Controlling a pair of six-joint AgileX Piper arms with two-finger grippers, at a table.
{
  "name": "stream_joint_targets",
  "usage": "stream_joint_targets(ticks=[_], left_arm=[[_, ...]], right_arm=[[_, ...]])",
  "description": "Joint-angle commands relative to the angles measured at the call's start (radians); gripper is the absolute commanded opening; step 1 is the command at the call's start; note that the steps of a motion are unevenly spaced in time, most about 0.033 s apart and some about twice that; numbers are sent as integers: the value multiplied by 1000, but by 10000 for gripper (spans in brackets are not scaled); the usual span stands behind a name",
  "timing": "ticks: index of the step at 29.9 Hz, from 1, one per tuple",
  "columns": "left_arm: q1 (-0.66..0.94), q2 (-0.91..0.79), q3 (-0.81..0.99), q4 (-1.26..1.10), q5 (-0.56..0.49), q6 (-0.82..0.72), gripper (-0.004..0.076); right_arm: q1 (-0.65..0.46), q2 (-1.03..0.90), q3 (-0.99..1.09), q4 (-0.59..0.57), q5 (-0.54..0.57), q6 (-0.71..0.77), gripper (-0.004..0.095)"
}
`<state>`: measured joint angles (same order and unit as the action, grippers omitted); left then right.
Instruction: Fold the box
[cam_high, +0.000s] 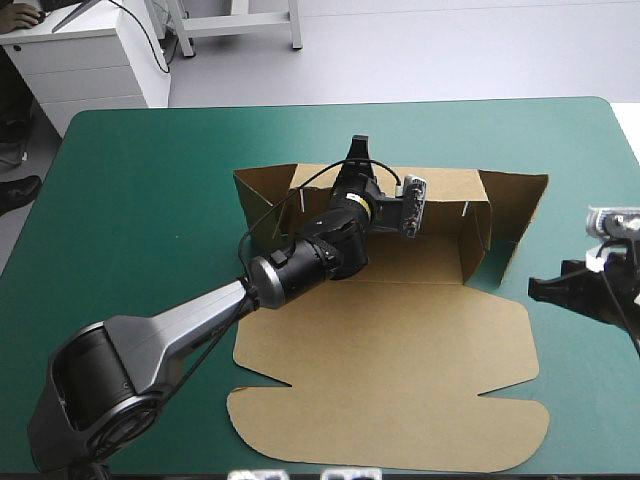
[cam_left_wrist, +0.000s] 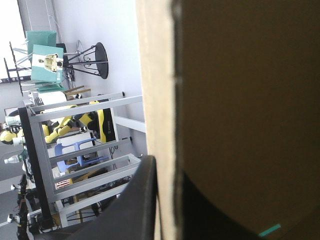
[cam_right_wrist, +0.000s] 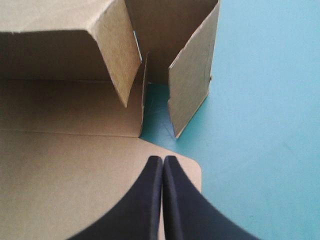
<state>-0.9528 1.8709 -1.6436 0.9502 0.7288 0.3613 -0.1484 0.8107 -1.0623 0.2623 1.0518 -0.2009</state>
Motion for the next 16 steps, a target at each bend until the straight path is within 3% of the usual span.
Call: stream_joint_targets(ticks=[1,9,16], left_arm=[[-8,-3,-10,-22,-13,-24,-8],[-8,17,-10,24,2,-89,-8],[-8,17,-10,20,28,-89,-8]], right_arm=[[-1,69,-100,16,-60,-12,-14],[-1,241,-194,27,-141,-15,-14],[-1,398,-271,182,-185,-100,-14]])
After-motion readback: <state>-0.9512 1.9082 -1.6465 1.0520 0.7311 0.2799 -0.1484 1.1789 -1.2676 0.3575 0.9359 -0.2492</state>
